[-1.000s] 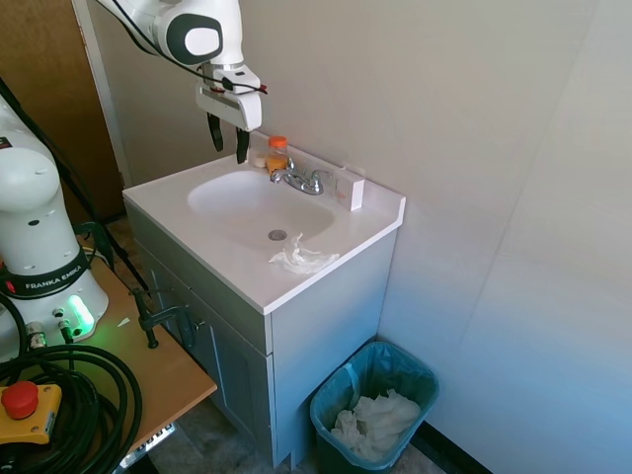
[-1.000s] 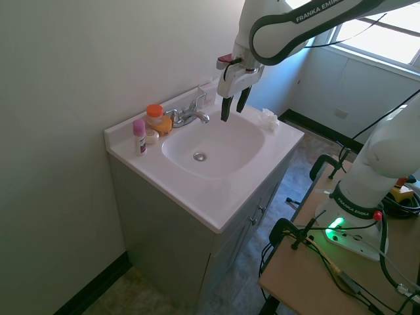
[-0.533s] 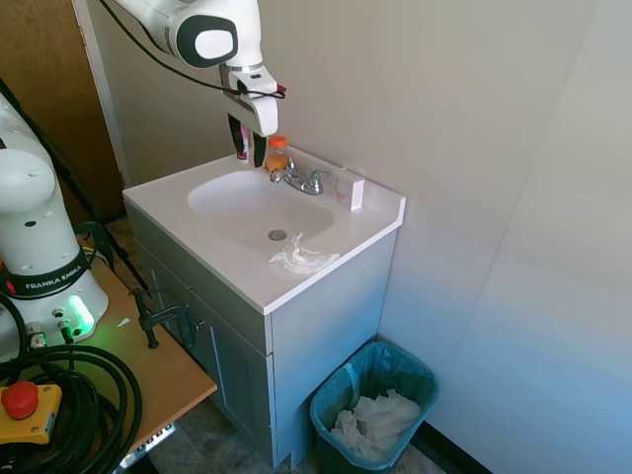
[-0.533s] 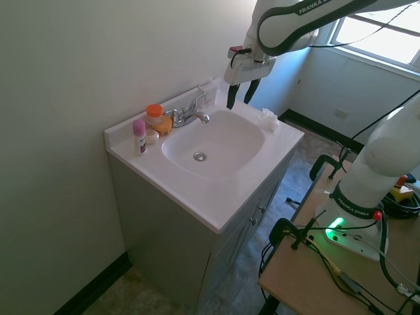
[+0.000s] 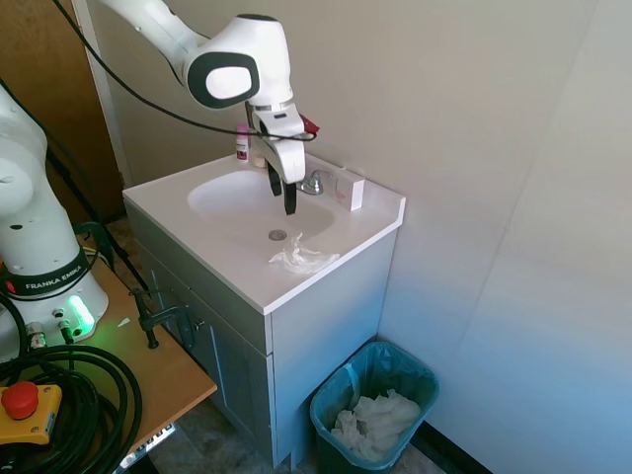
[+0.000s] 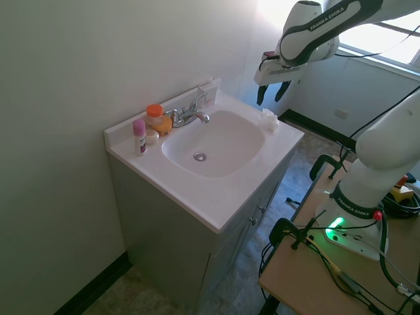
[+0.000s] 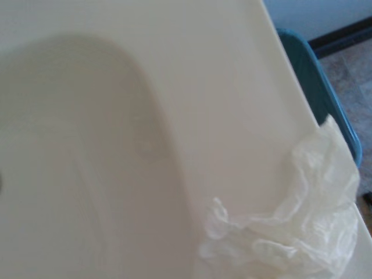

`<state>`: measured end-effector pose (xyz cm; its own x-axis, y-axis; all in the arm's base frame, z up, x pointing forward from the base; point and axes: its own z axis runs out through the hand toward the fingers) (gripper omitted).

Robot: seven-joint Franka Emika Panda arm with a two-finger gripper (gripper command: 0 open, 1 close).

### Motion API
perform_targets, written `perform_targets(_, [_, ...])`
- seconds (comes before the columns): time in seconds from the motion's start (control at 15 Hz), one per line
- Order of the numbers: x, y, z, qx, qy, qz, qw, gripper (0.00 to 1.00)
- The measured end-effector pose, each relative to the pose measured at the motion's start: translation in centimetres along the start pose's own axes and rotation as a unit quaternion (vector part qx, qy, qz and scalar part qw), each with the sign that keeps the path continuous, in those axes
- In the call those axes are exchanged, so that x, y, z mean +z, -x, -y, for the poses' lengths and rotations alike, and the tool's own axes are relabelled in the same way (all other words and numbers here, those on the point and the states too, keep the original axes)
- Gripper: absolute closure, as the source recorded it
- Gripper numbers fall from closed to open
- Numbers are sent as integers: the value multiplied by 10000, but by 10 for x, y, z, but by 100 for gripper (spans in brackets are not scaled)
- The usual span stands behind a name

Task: Throw the tissue in the trash bin

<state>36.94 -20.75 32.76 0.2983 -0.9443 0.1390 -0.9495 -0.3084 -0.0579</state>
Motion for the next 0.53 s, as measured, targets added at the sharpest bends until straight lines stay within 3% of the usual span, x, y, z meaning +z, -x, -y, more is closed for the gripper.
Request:
perform_targets(0.4, [66, -12, -15, 283, 320, 150, 9990, 0])
perform_targets(0.47, [74, -14, -15, 309, 369, 181, 9987, 100])
perform_targets(0.53, [79, -18, -14, 345, 398, 202, 9984, 100])
